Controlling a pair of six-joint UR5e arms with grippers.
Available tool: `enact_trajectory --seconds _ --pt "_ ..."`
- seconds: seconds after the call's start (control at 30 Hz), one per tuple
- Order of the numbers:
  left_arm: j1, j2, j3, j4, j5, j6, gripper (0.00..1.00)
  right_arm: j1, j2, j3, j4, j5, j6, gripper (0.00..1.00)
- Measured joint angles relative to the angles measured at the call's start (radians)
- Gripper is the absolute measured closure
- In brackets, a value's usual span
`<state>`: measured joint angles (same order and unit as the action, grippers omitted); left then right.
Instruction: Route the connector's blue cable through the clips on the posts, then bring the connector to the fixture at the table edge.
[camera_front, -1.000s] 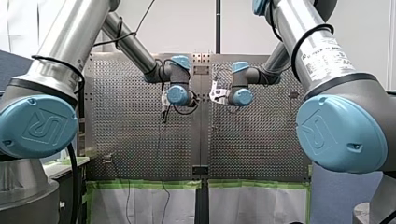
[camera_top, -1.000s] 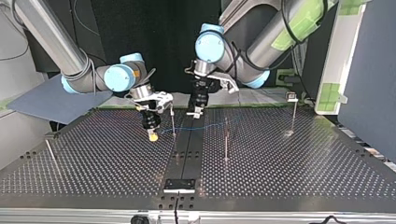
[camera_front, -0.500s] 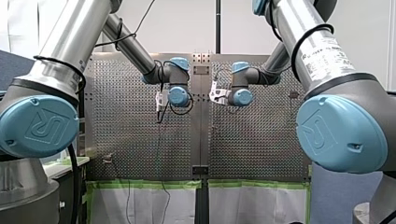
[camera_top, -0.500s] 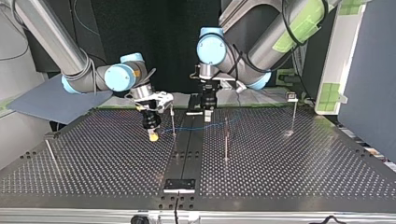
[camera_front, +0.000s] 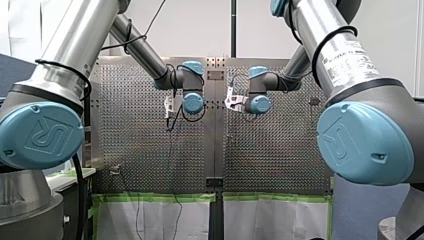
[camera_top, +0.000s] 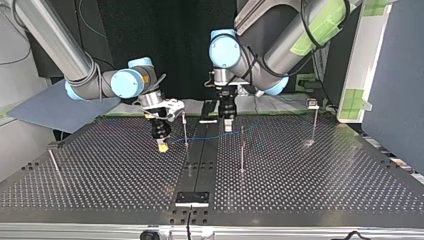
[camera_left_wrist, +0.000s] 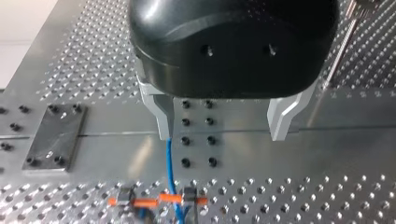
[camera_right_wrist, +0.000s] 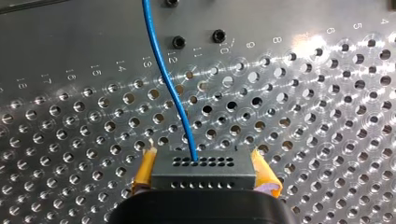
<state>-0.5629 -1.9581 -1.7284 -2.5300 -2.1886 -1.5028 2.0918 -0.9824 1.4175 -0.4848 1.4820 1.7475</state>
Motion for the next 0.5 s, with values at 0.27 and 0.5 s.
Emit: enact_trajectory --seconds 0.27,0.5 --pt "-0.002 -0.001 0.011 0.016 -0.066 0.005 0.00 0.001 0.001 0.000 -0.001 0.000 0.000 1.00" --pt "-0.009 -0.001 0.032 0.009 -0.068 0.007 0.00 0.004 0.008 0.000 -0.001 0.000 0.000 1.00"
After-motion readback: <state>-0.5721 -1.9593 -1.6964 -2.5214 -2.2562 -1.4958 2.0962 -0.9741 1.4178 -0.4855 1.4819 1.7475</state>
